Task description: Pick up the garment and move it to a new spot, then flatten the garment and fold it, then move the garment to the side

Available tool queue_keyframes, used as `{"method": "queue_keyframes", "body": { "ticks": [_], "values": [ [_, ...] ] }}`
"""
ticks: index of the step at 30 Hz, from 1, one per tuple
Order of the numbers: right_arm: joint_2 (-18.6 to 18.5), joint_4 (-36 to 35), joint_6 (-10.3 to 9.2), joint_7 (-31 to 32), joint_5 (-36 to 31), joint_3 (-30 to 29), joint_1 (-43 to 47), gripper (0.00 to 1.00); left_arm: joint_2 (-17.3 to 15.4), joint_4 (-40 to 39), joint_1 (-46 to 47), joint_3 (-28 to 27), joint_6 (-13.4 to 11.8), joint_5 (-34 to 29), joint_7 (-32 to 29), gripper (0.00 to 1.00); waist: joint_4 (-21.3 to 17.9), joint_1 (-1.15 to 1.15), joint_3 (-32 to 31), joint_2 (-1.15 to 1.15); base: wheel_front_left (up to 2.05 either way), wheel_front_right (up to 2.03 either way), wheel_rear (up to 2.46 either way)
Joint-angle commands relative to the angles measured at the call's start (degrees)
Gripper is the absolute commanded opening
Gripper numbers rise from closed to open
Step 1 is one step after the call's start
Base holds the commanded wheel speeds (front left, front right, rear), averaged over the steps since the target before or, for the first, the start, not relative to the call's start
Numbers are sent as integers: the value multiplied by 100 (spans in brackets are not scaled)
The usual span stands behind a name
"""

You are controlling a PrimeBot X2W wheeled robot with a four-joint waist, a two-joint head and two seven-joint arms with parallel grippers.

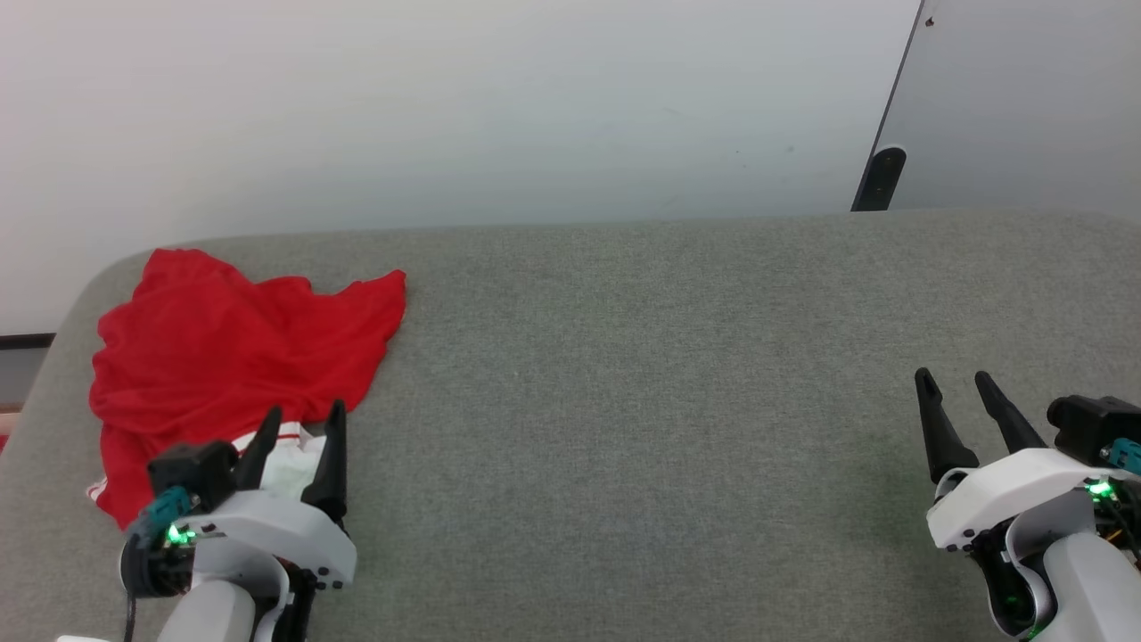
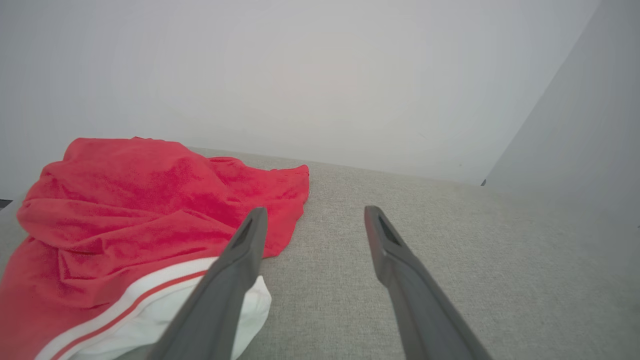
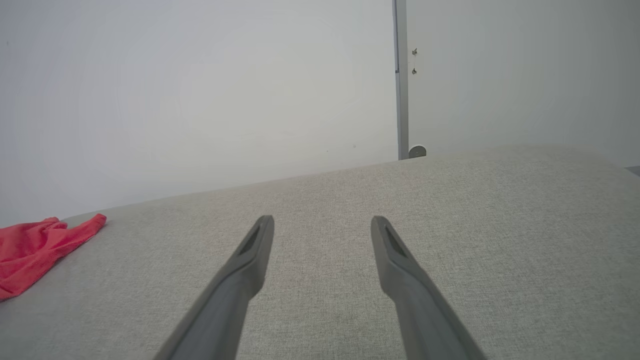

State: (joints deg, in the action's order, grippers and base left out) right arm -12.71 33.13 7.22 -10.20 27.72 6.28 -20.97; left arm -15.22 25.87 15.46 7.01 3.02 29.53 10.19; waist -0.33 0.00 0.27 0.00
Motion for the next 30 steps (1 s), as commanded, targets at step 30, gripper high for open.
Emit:
{"method": "queue_keyframes", "body": {
  "ticks": [30],
  "values": [
    [-108,-134,37,-398,-1125,-237,-69,100,-70,411,159,-189,183,-1146,398,100,-19,0,-74,0,0,0,0]
  ]
}}
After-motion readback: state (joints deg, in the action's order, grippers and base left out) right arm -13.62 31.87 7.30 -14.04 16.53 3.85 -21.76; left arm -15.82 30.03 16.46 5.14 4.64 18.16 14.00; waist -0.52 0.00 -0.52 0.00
